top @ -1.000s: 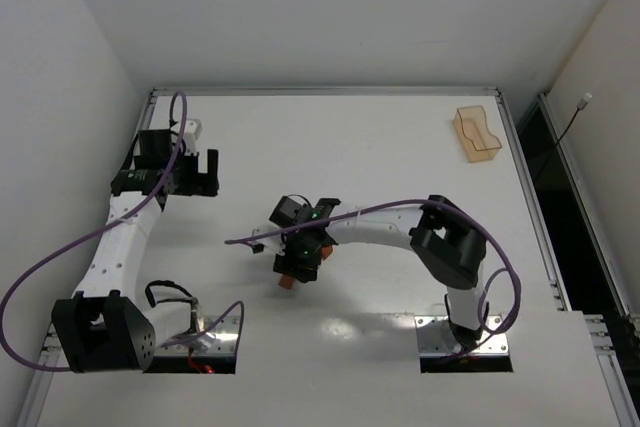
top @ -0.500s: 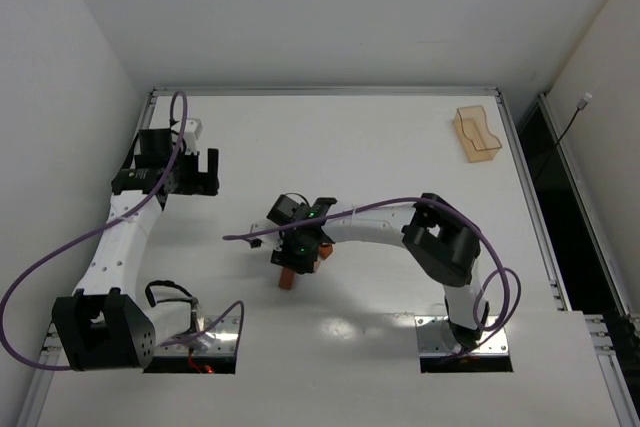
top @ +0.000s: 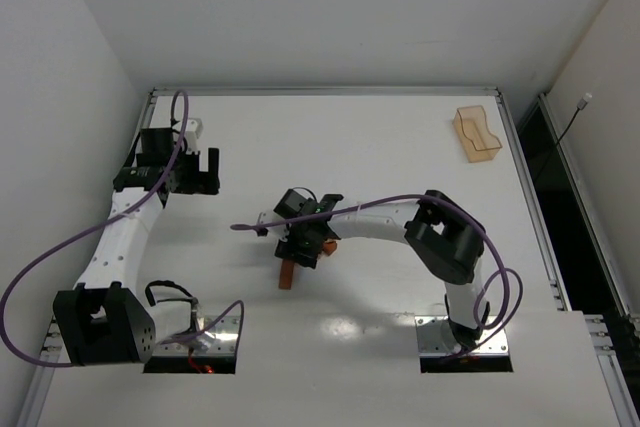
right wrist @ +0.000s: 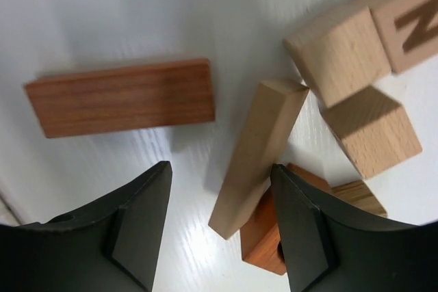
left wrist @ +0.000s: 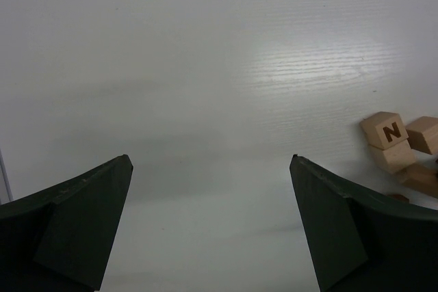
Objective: Build the wood block tower
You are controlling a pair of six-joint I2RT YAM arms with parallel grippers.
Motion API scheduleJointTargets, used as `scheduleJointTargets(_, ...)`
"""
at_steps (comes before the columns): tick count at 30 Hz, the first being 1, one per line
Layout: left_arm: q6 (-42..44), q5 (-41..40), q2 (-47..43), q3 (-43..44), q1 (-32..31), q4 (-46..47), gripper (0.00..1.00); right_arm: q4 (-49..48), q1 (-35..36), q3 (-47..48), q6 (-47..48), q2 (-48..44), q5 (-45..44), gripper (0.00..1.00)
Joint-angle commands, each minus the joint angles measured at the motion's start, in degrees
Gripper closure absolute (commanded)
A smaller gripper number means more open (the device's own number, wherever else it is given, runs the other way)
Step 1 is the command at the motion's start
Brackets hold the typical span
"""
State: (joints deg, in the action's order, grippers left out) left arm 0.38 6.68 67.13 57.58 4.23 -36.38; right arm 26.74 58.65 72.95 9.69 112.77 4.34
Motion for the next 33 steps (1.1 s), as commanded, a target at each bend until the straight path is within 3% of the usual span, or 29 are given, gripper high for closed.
scheduleJointTargets(1, -0.7, 0.1, 0.0, 1.2, 0.7, 1.9, 0.0, 0.4, -0.6, -1.7, -1.4, -3.3, -2.5, 0.43)
scheduleJointTargets(9, -1.3, 0.6, 0.5, 0.7, 0.7, 1.9, 0.0, -0.1, -0.6, -2.3, -1.4, -3.4, -3.1, 0.43)
scheduleJointTargets(18, -1.3, 0.0, 1.1, 0.7, 0.7, 1.9, 0.0, -0.1, -1.9, 0.1, -1.4, 0.9, -0.4, 0.56)
scheduleJointTargets(24, -1.3, 0.0, 1.6, 0.7, 0.7, 2.5, 0.0, 1.2, -1.3, 1.1, -1.4, 3.3, 0.5, 0.56)
scheduleJointTargets(26, -1.3, 0.0, 2.1, 0.7, 0.7, 2.5, 0.0, 1.2, -1.3, 1.1, -1.4, 3.3, 0.5, 0.64)
scheduleJointTargets(27, -1.3, 0.0, 2.1, 0.7, 0.7, 2.5, 0.0, 1.2, -1.3, 1.1, -1.4, 3.3, -0.6, 0.85)
scheduleJointTargets(28, -1.3, 0.0, 2.1, 0.7, 0.7, 2.5, 0.0, 1.2, -1.3, 1.1, -1.4, 3.3, -1.3, 0.98)
scheduleJointTargets(33, -1.3, -0.5, 2.1, 0.7, 1.2, 2.5, 0.0, 1.8, -1.3, 1.7, -3.4, -3.7, -4.1, 1.0)
